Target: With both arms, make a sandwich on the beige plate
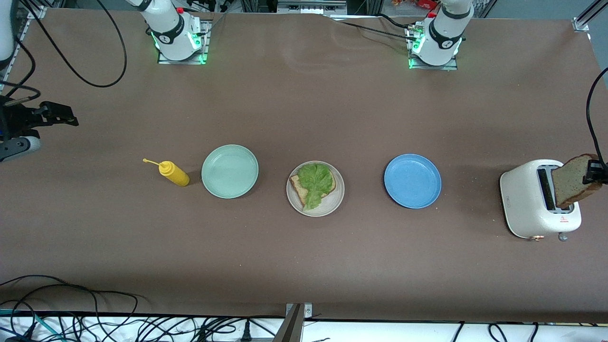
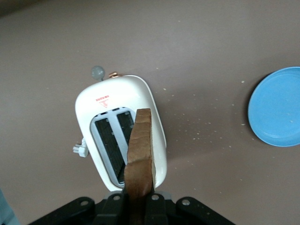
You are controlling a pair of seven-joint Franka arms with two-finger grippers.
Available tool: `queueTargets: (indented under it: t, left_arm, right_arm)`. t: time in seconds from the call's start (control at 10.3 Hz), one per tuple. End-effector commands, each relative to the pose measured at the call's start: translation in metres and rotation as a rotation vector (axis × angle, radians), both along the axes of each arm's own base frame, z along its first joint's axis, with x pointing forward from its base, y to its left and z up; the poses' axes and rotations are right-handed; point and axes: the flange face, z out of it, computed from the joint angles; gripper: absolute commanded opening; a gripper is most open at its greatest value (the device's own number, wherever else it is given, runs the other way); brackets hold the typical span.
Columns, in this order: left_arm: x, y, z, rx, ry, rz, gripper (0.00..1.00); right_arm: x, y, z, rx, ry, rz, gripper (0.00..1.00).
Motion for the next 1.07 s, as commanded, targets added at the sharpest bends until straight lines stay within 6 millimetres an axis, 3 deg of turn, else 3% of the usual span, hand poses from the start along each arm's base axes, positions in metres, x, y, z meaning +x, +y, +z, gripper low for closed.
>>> queueTargets:
  t: [0.0, 0.1, 0.19, 0.29, 0.49, 0.58, 0.68, 0.97]
  left_arm:
    - [0.0, -0.025, 0.008, -0.046, 0.029, -0.04, 0.0]
    - [0.0, -0.03, 0.007, -0.095, 0.026, -0.033, 0.0]
    - [0.001, -0.035, 0.003, -0.145, 0.028, -0.03, 0.0]
    - [0.003, -0.043, -0.001, -0.181, 0.033, -0.032, 0.0]
    - [0.005, -0.068, -0.012, -0.248, 0.066, -0.044, 0.0]
    - [0.006, -0.081, -0.016, -0.281, 0.079, -0.043, 0.0]
    - [0.006, -0.087, -0.018, -0.313, 0.092, -0.019, 0.0]
    - [0.008, -0.112, -0.023, -0.363, 0.118, 0.029, 0.0]
  right_arm:
    - [-0.027, -0.026, 0.001, 0.008, -0.099, -0.105, 1.0]
    - [-0.022, -0.051, 0.01, 0.023, -0.208, -0.143, 1.0]
    - [-0.015, -0.056, 0.016, 0.057, -0.294, -0.161, 1.0]
    - [-0.028, -0.055, 0.034, 0.063, -0.313, -0.172, 1.0]
    - [-0.055, -0.052, 0.035, 0.065, -0.214, -0.21, 1.0]
    - [-0.06, -0.05, 0.036, 0.048, -0.2, -0.35, 1.0]
    - [-0.064, -0.038, 0.04, 0.033, -0.198, -0.383, 1.0]
    - [-0.062, -0.019, 0.043, -0.027, -0.209, -0.333, 1.0]
